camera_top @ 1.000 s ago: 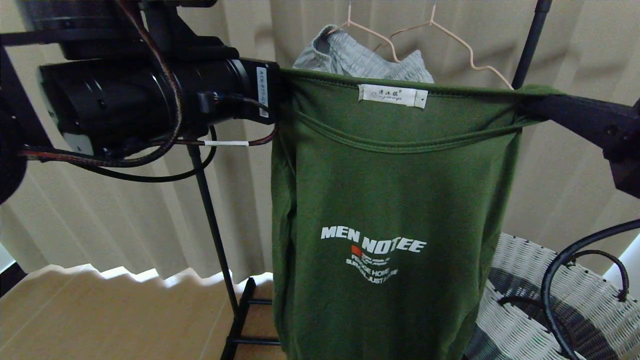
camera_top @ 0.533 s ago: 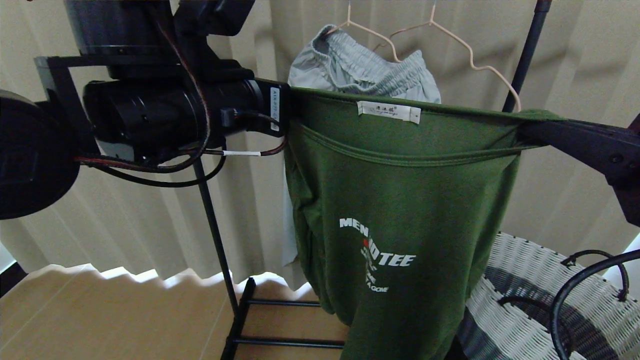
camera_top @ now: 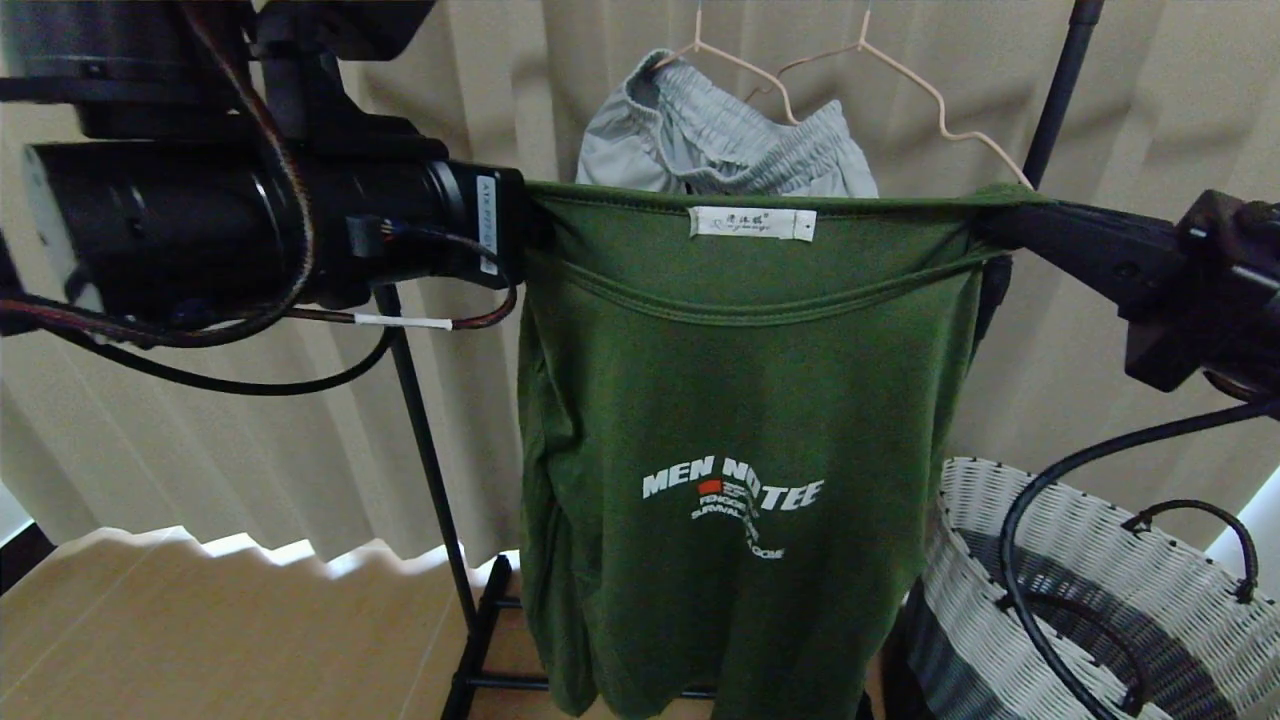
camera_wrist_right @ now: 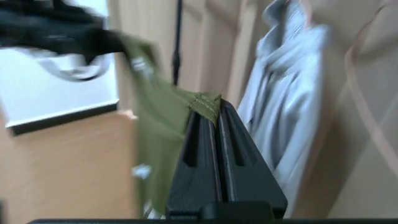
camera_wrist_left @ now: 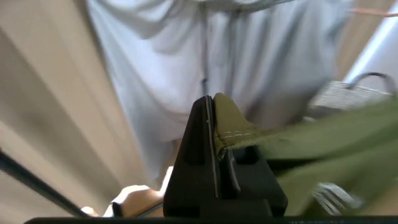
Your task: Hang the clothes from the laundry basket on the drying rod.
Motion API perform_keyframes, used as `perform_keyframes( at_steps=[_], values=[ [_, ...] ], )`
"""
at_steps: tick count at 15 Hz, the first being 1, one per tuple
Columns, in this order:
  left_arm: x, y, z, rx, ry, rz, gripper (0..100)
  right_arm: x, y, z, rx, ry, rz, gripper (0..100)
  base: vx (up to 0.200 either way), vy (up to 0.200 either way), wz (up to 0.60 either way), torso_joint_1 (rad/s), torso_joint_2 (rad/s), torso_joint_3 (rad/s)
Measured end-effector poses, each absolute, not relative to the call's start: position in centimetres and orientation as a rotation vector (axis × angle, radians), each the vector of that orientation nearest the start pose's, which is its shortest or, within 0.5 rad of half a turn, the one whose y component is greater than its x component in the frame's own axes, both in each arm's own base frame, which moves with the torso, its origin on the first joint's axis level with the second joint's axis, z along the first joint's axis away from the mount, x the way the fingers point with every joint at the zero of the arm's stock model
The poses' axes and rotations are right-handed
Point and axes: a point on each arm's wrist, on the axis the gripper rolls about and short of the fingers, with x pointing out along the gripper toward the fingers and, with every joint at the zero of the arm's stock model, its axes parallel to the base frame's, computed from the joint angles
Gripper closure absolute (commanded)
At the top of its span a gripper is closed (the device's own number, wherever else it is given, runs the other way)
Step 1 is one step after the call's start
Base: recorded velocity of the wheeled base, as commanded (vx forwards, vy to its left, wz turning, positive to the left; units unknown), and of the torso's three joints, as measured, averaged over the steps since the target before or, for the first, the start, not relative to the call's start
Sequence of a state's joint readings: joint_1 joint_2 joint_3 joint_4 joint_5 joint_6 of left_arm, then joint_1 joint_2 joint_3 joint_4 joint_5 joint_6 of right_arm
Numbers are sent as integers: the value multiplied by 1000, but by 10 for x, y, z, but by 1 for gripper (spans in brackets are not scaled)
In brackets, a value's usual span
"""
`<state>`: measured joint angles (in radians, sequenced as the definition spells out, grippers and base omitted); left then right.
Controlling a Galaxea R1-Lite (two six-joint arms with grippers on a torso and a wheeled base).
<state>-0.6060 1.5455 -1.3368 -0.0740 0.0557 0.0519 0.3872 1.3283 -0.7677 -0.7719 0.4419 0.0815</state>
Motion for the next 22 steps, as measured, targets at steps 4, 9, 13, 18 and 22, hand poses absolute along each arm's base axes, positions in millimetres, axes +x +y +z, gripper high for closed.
perform_keyframes(
  at_steps=[4, 9, 13, 18, 22],
  values=[
    [196, -139, 333, 84, 112, -699, 100, 222, 98, 282, 73, -192, 818, 100, 0, 0, 0, 0, 0, 0],
    [149, -117, 332, 85, 75, -847, 100, 243, 107, 282, 78, -183, 813, 100, 0, 0, 0, 0, 0, 0],
    [134, -112, 337, 110, 25, -879, 100, 244, 107, 279, 80, -173, 808, 100, 0, 0, 0, 0, 0, 0],
    [144, -118, 338, 106, 0, -855, 100, 229, 101, 285, 85, -193, 789, 100, 0, 0, 0, 0, 0, 0],
    [179, -138, 333, 152, -37, -665, 100, 214, 95, 286, 85, -203, 791, 100, 0, 0, 0, 0, 0, 0]
  ],
)
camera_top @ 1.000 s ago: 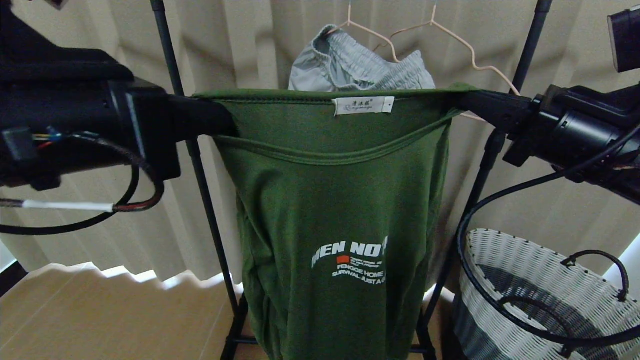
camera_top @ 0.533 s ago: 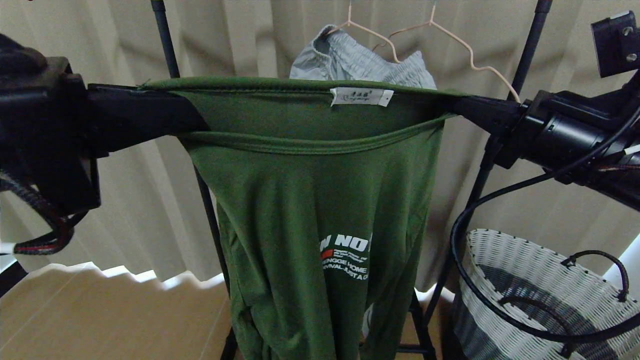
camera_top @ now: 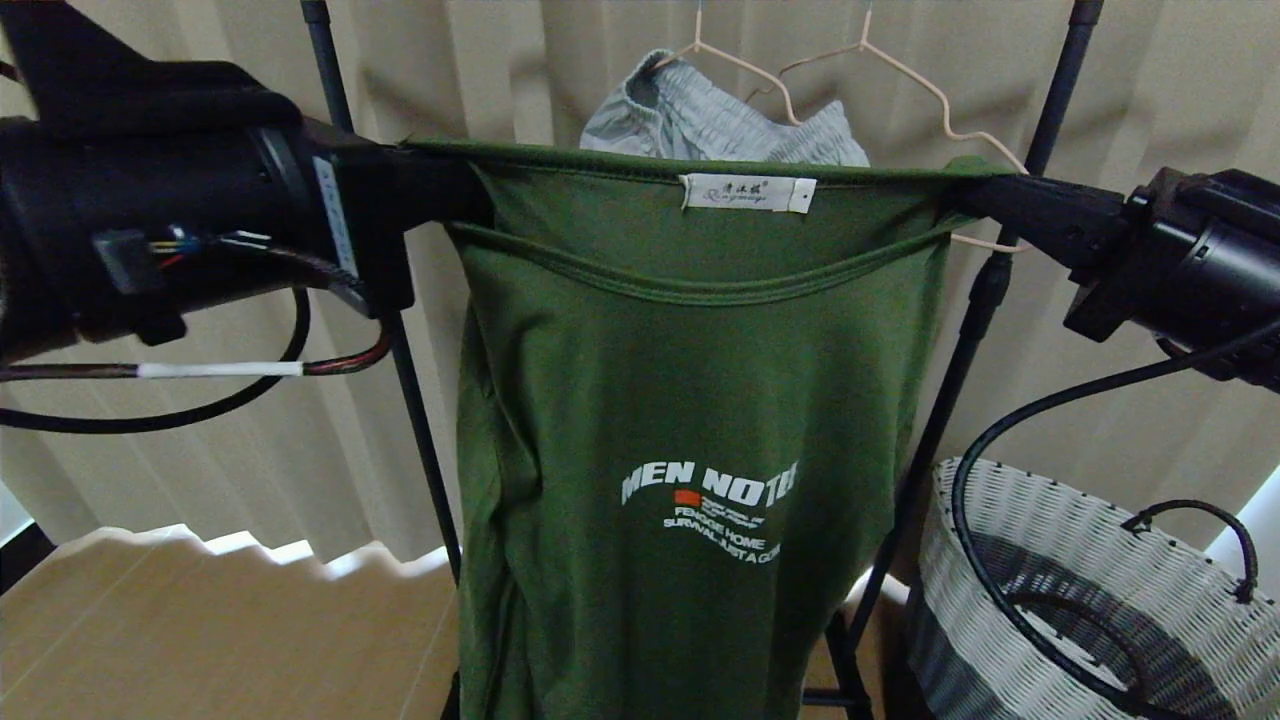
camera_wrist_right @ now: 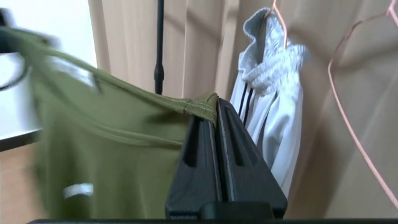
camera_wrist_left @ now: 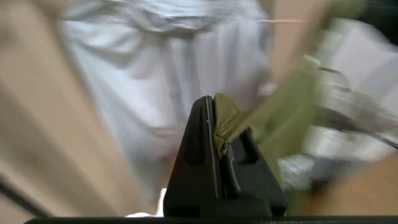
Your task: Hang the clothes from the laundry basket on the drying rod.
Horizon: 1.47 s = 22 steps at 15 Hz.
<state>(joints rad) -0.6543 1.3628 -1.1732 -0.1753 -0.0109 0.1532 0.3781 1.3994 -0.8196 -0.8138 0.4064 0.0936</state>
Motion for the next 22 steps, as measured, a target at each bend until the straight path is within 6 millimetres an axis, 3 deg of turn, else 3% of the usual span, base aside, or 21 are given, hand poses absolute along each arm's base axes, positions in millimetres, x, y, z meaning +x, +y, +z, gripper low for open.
perform_keyframes(
  at_steps=[5, 12, 13, 17, 22],
  values=[
    [195, -146, 324, 167, -4, -646, 100, 209, 93, 285, 85, -202, 792, 100, 0, 0, 0, 0, 0, 0],
    [198, -145, 327, 158, -31, -633, 100, 206, 91, 284, 85, -197, 792, 100, 0, 0, 0, 0, 0, 0],
    [198, -145, 326, 159, -29, -633, 100, 206, 91, 283, 85, -190, 792, 0, 0, 0, 0, 0, 0, 0],
    [199, -144, 325, 161, -24, -628, 100, 202, 90, 276, 82, -158, 792, 0, 0, 0, 0, 0, 0, 0],
    [215, -125, 309, 191, 33, -531, 100, 183, 85, 258, 84, -113, 804, 0, 0, 0, 0, 0, 0, 0]
  ],
)
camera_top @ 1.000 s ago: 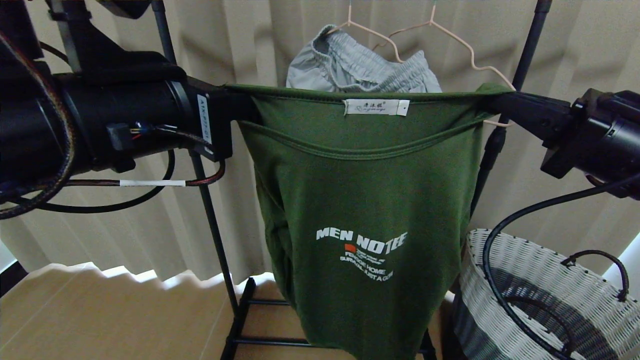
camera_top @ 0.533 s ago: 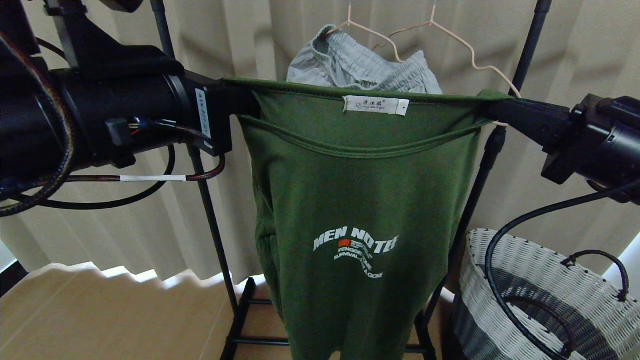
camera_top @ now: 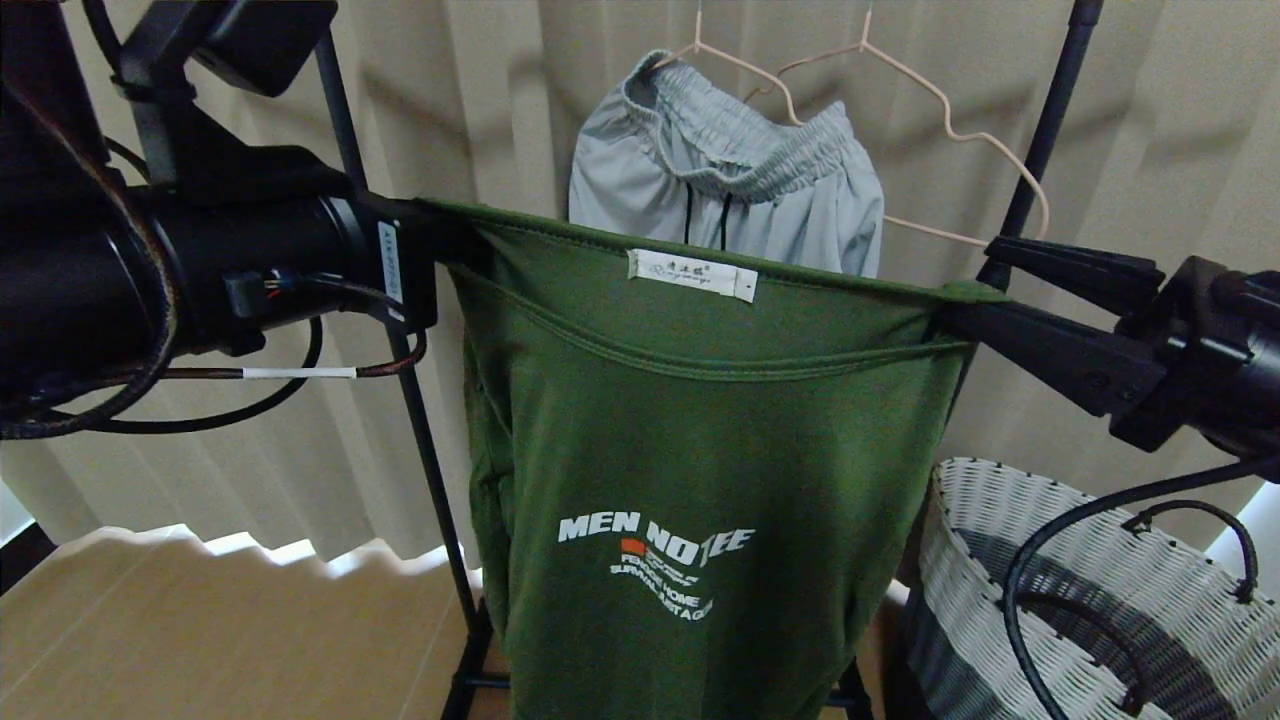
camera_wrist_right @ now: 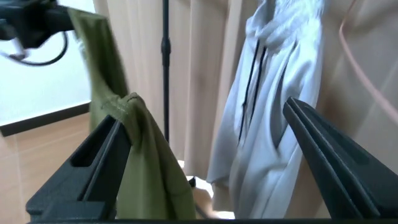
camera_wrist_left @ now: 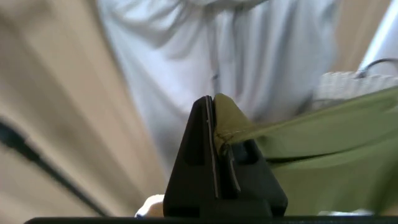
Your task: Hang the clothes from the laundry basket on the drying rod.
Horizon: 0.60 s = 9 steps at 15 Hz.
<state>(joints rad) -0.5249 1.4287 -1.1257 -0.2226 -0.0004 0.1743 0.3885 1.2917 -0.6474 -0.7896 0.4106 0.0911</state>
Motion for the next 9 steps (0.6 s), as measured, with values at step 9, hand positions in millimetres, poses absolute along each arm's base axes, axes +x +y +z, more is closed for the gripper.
perform_keyframes(
  at_steps=[9],
  values=[
    [229, -102, 264, 217, 150, -405, 100, 150, 71, 239, 58, -97, 795, 0, 0, 0, 0, 0, 0, 0]
  ],
)
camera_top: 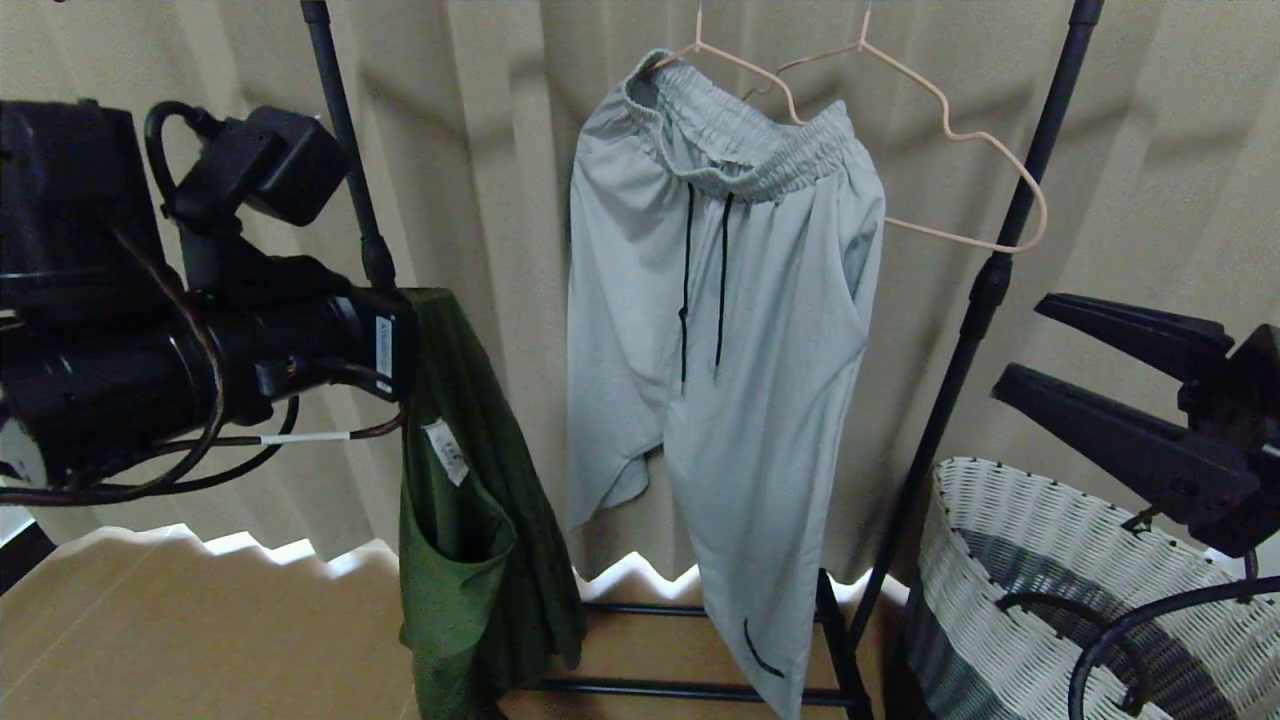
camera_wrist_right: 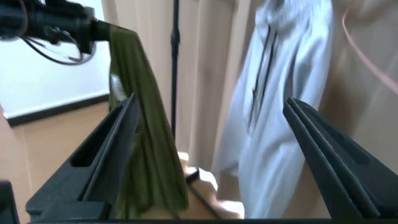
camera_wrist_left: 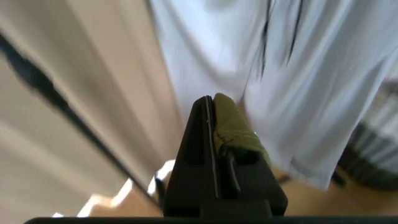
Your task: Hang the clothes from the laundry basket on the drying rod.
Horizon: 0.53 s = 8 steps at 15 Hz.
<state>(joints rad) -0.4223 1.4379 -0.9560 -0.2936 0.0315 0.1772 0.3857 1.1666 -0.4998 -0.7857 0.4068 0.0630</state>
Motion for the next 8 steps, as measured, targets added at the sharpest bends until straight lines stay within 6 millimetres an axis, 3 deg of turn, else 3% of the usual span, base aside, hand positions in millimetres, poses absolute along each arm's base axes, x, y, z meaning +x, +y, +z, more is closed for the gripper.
perform_keyframes(
  at_steps=[3, 8],
  values=[
    [205, -77, 238, 222, 224, -347, 100, 140, 55, 211, -59, -59, 718, 0, 0, 0, 0, 0, 0, 0],
    [118, -21, 184, 192, 290, -174, 100, 92, 15, 146, -118, 70, 475, 0, 0, 0, 0, 0, 0, 0]
  ],
)
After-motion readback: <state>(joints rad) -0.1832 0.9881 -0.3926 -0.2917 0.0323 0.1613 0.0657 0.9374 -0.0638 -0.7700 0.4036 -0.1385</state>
